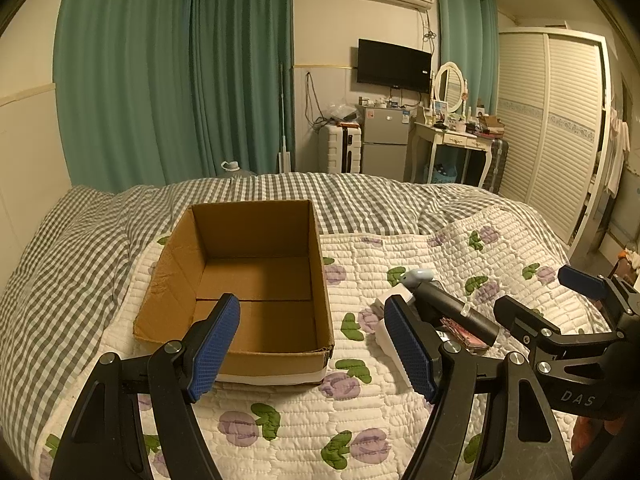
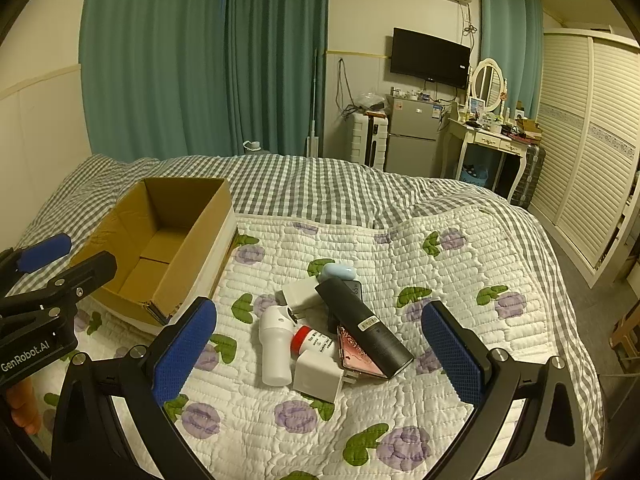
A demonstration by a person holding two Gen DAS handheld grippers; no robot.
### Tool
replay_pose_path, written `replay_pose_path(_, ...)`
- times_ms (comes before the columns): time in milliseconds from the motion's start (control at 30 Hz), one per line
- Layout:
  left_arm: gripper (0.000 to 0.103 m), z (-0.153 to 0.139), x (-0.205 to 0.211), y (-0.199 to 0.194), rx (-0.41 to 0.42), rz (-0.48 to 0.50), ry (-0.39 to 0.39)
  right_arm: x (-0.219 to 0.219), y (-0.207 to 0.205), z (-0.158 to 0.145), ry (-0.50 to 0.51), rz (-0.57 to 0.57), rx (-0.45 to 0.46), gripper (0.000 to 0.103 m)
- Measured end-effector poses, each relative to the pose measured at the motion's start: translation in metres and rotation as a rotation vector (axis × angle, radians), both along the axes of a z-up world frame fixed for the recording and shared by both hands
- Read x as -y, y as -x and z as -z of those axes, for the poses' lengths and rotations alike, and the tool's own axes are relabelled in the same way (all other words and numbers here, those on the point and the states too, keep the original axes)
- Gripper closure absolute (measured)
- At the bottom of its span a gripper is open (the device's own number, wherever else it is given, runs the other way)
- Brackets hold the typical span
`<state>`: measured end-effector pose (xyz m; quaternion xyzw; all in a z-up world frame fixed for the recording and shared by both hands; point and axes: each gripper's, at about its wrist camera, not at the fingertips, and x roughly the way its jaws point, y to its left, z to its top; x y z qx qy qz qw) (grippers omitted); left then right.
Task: Organize rigid objects
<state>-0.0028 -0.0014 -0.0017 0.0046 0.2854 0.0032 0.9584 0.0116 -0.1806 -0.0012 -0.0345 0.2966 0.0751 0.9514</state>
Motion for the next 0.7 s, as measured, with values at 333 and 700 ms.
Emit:
replay_pose_path(333, 0.026, -0.001, 0.0, 0.0, 0.005, -0.001, 0.004, -0.001, -0.001, 0.001, 0.003, -0.006, -0.002, 0.0)
replay_pose_path(700, 0.026, 0.001, 0.025, -0.006, -0.021, 0.008, 0.004, 0.017, -0.004, -0.001, 0.054, -0.03, 0.002, 0.0)
